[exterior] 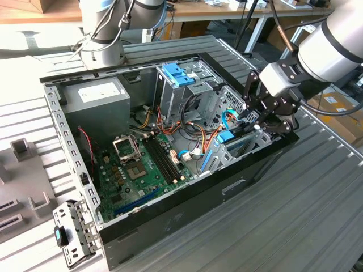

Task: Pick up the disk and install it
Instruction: 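Insert the second disk wire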

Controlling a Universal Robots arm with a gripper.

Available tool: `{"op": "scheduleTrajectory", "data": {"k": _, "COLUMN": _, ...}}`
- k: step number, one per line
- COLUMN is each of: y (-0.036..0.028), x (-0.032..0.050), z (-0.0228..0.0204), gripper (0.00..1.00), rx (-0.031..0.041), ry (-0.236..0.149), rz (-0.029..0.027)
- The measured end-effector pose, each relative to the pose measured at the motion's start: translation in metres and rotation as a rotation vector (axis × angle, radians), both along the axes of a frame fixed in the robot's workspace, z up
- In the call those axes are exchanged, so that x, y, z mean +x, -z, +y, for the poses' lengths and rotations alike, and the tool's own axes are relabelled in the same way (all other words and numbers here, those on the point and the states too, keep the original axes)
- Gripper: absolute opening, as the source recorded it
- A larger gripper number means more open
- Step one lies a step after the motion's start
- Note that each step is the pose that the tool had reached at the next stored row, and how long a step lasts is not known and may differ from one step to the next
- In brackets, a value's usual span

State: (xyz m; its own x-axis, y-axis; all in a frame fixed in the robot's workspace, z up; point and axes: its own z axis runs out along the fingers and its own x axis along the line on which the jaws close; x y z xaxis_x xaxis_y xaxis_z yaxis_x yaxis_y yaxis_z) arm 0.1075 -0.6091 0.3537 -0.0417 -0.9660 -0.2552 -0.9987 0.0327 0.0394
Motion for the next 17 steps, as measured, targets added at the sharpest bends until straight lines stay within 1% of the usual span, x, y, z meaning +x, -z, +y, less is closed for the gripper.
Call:
{"op": "scheduleTrajectory", "data": {"k": 6, "y": -0.0109, "x": 0.0000, "z": 0.0000, "gripper": 0.36, "rx": 0.0001, "ry": 0.000, "rz": 0.0000}}
{"op": "scheduleTrajectory", "data": {"k": 17, "y": -0.0111, "x": 0.0000, "z": 0.0001, "gripper": 0.36, "rx": -0.0001, "ry": 0.000, "rz": 0.0000}}
